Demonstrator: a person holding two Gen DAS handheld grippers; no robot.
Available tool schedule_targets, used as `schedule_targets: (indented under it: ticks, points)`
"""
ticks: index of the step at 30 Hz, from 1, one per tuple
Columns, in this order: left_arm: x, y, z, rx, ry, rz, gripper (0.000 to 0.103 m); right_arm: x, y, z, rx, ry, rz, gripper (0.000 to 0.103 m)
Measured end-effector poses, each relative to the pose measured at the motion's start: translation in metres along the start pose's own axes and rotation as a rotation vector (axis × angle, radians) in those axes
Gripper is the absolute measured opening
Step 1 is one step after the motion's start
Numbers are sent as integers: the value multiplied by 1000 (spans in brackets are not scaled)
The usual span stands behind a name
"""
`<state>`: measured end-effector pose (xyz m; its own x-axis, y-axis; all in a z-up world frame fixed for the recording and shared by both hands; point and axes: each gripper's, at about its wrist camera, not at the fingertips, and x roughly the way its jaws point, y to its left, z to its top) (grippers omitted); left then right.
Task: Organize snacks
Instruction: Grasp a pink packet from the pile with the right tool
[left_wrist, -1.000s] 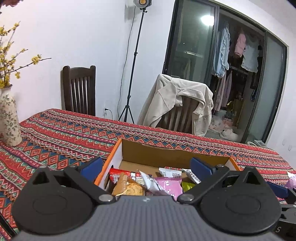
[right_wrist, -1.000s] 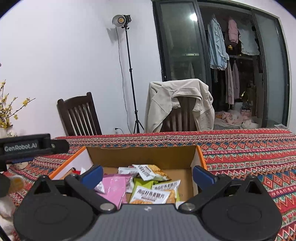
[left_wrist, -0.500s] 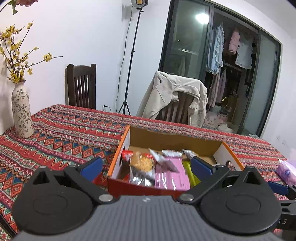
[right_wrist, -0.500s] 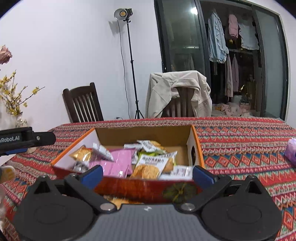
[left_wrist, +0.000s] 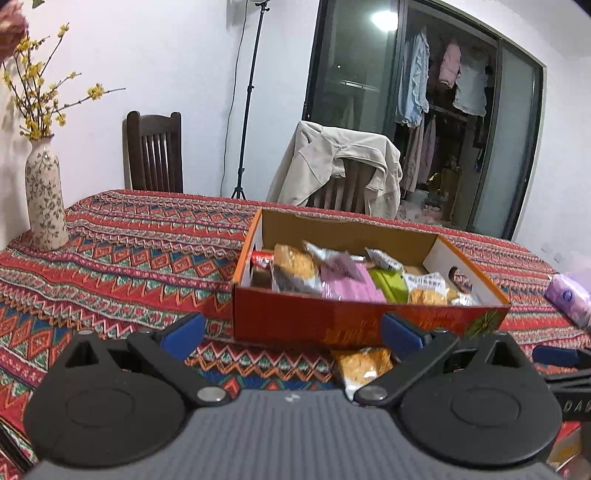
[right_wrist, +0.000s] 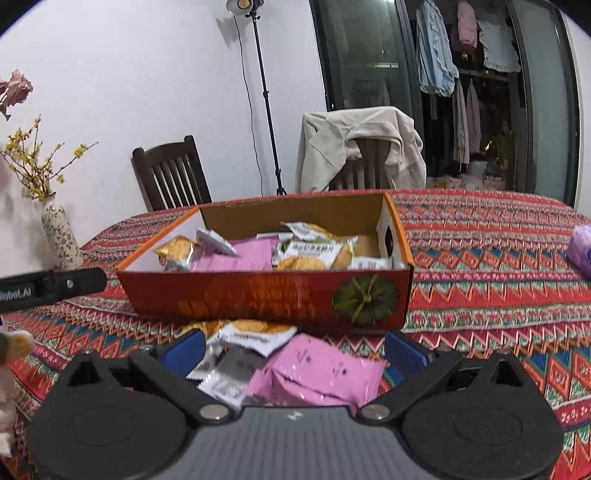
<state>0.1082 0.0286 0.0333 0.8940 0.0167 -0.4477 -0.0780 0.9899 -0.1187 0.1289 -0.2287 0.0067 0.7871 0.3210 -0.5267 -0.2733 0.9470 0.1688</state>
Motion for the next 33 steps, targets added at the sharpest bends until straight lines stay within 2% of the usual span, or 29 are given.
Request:
schedule_targets:
  ticks: [3,7,19,24,27,33]
  points:
    - [12,5,-13,6,33,8,103,6,-2,-6,-7,23,-34,103]
    - [27,12,-24,-13,78,11,103,11,-8,-12,16,57,-29,103]
    - [28,25,-27,-78,74,-22,103,32,-4,-12,12,109,-55,103]
    - [30,26,-28,-85,86,-27,103,50,-12,-8,29,159,-71,101]
    - [32,27,-28,-90,90,-25,103,60,-20,-8,82,193,-55,96]
    - [34,28,-29,-96,104,-21,103,54,-20,-13,54,166,-55,79]
